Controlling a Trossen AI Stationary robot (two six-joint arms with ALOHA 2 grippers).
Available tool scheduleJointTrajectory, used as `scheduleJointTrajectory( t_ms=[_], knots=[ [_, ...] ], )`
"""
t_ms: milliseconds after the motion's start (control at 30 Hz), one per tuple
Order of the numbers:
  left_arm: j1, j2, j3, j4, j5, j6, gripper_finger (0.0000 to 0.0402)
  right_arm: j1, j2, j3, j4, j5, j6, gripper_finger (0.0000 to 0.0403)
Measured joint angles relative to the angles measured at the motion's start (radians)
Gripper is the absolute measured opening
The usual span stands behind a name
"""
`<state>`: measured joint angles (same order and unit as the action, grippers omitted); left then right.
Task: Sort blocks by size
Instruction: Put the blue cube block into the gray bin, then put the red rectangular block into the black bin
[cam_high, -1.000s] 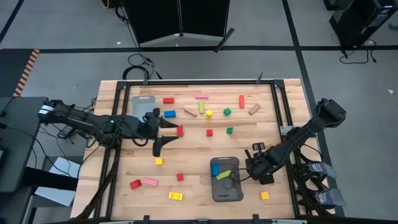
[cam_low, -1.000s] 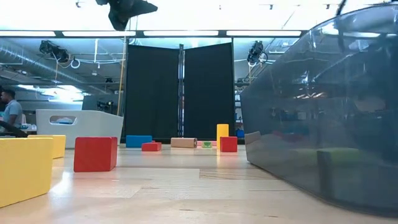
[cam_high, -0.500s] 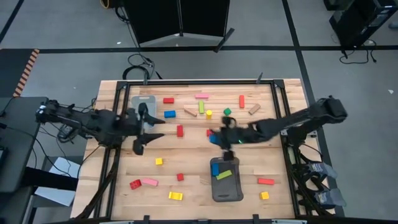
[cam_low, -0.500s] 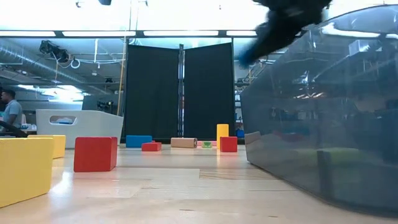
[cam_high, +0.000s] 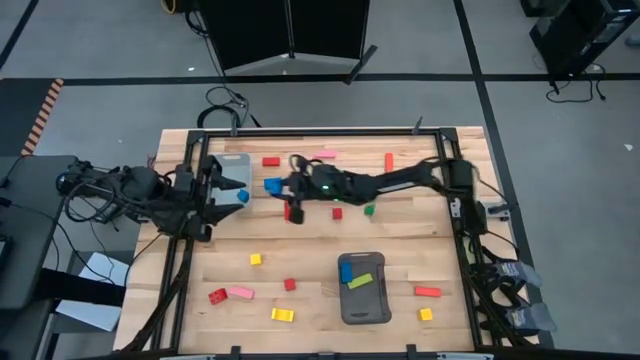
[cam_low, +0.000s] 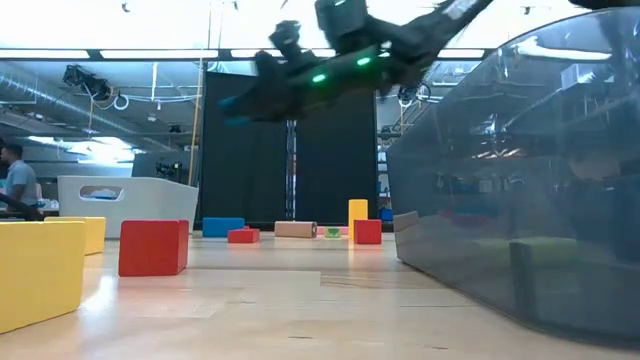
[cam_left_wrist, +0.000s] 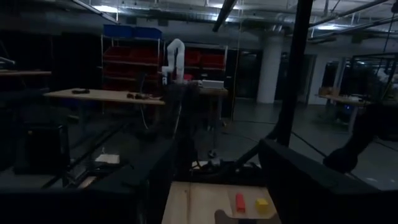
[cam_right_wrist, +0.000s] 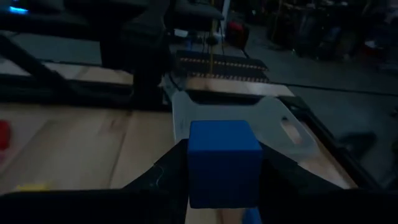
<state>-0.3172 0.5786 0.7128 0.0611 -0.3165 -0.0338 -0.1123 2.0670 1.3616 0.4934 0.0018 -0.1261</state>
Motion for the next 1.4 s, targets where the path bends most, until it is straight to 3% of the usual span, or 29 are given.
scheduleJointTrajectory(
  t_ms=[400, 567, 633, 767, 833, 933, 1033, 1233, 1400],
  knots=[
    [0.0, -0.005, 0.0, -0.005, -0.008, 0.0, 0.0241, -0.035, 0.424, 0.616, -0.13, -0.062, 0.06, 0.0141],
    [0.0, -0.011, 0.0, -0.007, -0.013, -0.003, 0.0241, -0.037, 0.554, 0.812, -0.216, -0.086, 0.082, 0.0142],
    [0.0, -0.011, 0.0, -0.007, -0.013, -0.003, 0.0241, -0.036, 0.586, 0.855, -0.228, -0.091, 0.092, 0.0169],
    [0.0, -0.011, 0.0, -0.016, -0.013, -0.019, 0.0241, -0.043, 0.574, 0.862, -0.273, -0.105, 0.096, 0.0287],
    [0.0, -0.011, 0.0, -0.031, -0.013, -0.025, 0.0241, -0.053, 0.549, 0.856, -0.304, -0.086, 0.087, 0.0326],
    [0.0, -0.011, 0.0, -0.076, -0.015, -0.051, 0.0241, -0.065, 0.488, 0.786, -0.271, -0.034, 0.061, 0.0345],
    [0.0, -0.01, 0.0, -0.116, -0.026, -0.082, 0.0241, -0.071, 0.396, 0.615, -0.13, 0.017, 0.052, 0.0328],
    [0.0, 0.008, 0.0, -0.225, -0.112, -0.108, 0.0241, -0.096, 0.078, 0.029, 0.274, 0.04, 0.047, 0.0249],
    [0.019, 0.132, 0.001, -0.357, -0.243, -0.148, 0.0241, -0.099, -0.236, -0.361, 0.327, 0.05, 0.036, 0.0214]
  ],
)
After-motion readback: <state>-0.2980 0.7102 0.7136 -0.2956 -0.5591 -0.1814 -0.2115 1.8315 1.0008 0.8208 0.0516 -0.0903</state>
